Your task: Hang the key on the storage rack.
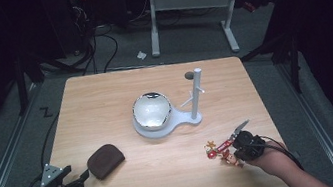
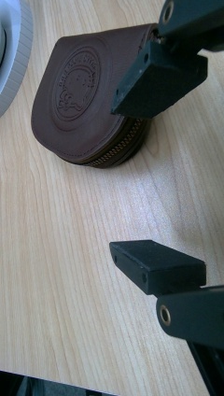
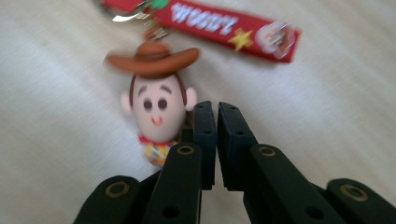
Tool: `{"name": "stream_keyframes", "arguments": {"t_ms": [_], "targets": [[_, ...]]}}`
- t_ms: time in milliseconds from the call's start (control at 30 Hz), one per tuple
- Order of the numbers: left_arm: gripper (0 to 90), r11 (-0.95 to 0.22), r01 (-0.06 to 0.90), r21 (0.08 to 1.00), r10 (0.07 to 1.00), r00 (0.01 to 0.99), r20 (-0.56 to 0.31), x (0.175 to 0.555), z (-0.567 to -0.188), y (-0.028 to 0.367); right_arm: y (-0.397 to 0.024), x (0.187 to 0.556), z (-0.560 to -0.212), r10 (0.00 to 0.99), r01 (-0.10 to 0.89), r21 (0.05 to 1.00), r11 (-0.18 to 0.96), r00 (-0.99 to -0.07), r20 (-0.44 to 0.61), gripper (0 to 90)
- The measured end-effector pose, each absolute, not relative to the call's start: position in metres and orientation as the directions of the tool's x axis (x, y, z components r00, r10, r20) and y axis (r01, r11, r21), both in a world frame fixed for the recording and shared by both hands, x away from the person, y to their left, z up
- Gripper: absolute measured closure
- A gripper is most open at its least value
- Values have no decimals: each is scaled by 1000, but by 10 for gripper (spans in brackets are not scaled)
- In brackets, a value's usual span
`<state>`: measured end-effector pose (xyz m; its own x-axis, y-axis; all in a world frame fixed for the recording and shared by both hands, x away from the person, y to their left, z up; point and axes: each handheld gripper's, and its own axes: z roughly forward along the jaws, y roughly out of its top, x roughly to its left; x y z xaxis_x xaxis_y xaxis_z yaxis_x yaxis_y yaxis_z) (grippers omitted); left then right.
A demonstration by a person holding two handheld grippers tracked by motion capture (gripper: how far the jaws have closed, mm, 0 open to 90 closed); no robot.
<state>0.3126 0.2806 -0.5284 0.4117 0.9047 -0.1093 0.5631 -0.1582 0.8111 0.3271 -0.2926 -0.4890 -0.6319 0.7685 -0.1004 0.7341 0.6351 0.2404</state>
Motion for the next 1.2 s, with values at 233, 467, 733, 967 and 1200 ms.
{"name": "stream_keyframes", "arguments": {"t_ms": [233, 467, 733, 967, 1200], "targets": [[286, -167, 558, 812, 902, 420, -103, 312, -527, 278, -296, 306, -479, 781, 743, 259, 617, -618, -89, 786], [285, -176, 559, 810, 899, 426, -99, 314, -527, 277, -290, 307, -466, 800, 753, 309, 581, -599, -45, 631], [285, -172, 562, 809, 899, 425, -104, 314, -528, 280, -281, 322, -483, 819, 791, 280, 543, -573, 28, 498], [285, -173, 563, 808, 897, 429, -107, 315, -528, 279, -281, 328, -487, 823, 801, 270, 535, -566, 45, 484], [285, -173, 561, 809, 896, 431, -107, 314, -528, 279, -276, 327, -492, 815, 798, 246, 551, -577, 48, 530]]}}
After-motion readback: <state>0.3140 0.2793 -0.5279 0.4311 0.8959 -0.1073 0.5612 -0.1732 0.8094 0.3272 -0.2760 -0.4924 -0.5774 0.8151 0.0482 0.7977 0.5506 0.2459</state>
